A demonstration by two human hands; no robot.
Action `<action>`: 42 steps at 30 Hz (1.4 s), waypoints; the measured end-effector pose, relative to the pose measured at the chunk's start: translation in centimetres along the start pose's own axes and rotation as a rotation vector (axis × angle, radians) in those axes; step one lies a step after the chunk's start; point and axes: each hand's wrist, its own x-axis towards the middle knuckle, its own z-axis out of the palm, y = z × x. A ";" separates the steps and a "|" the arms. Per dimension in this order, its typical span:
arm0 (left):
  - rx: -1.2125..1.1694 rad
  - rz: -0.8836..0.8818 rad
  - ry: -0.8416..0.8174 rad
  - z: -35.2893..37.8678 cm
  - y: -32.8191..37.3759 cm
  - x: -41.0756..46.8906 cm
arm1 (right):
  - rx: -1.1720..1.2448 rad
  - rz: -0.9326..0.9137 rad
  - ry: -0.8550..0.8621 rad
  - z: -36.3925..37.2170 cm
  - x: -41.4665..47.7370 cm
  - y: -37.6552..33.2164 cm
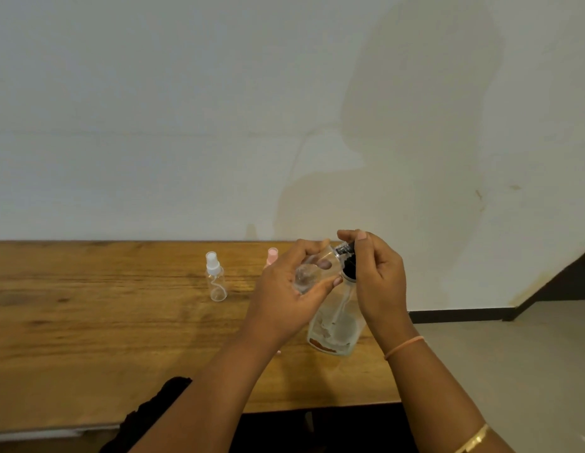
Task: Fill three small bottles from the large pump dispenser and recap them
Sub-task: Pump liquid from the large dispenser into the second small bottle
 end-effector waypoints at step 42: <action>-0.006 0.080 0.018 -0.1 0.7 0.4 | 0.023 0.060 -0.043 -0.7 0.5 -1.1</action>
